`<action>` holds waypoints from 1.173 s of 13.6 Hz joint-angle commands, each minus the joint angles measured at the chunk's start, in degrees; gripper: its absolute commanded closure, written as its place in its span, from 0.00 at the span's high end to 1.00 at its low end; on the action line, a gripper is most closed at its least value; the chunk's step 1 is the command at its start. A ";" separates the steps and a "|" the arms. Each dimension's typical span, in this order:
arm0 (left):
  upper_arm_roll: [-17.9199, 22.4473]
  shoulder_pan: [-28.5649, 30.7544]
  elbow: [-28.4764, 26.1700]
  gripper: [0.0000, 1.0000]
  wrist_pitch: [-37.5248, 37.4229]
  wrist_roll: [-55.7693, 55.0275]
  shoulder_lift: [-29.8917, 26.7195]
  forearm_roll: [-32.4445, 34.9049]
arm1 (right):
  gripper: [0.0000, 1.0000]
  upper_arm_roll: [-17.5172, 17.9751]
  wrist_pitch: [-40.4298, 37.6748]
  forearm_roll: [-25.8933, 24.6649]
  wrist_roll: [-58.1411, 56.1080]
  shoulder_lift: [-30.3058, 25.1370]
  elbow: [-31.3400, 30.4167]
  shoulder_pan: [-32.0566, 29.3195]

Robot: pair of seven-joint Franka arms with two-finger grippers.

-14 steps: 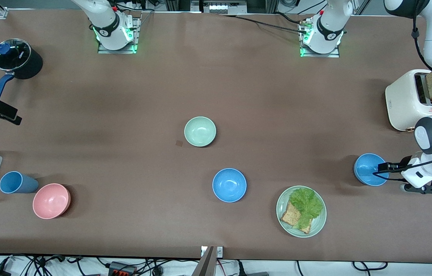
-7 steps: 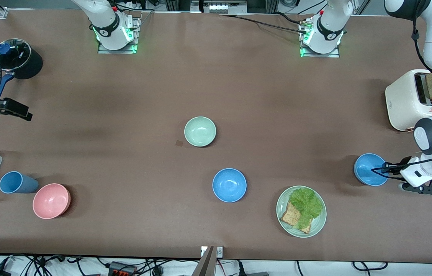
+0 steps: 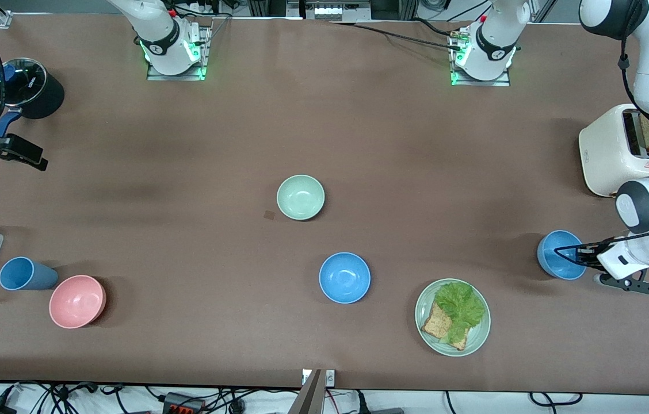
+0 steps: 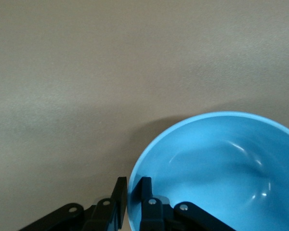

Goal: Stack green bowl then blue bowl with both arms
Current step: 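Lower the left gripper and grasp the blue bowl rim, then carry the blue bowl with the left gripper onto the green bowl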

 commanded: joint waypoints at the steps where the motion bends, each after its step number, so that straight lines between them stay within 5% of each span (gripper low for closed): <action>1: -0.36 -0.41 -0.42 0.01 -0.13 1.06 -0.60 -1.00 | 1.00 0.98 0.83 -0.94 -0.79 -1.46 -1.47 -0.56; 7: -4.40 -0.50 0.37 0.00 -8.90 1.32 -2.96 -1.00 | 1.00 0.99 0.30 -0.85 -0.88 -1.38 -0.07 -0.56; 12: -14.66 -0.59 0.46 0.00 -18.66 -1.48 -9.11 -0.99 | 1.00 0.98 0.30 -0.59 -0.79 -1.46 0.11 -0.56; 14: -21.78 -2.24 1.94 0.00 -18.76 -12.23 -9.21 -0.30 | 1.00 0.98 0.30 -0.50 -0.88 -1.46 0.11 -0.56; 16: -23.91 -7.15 2.21 0.00 -18.59 -26.12 -9.12 -0.99 | 1.00 0.98 0.30 -0.76 -0.88 -1.46 0.11 -0.56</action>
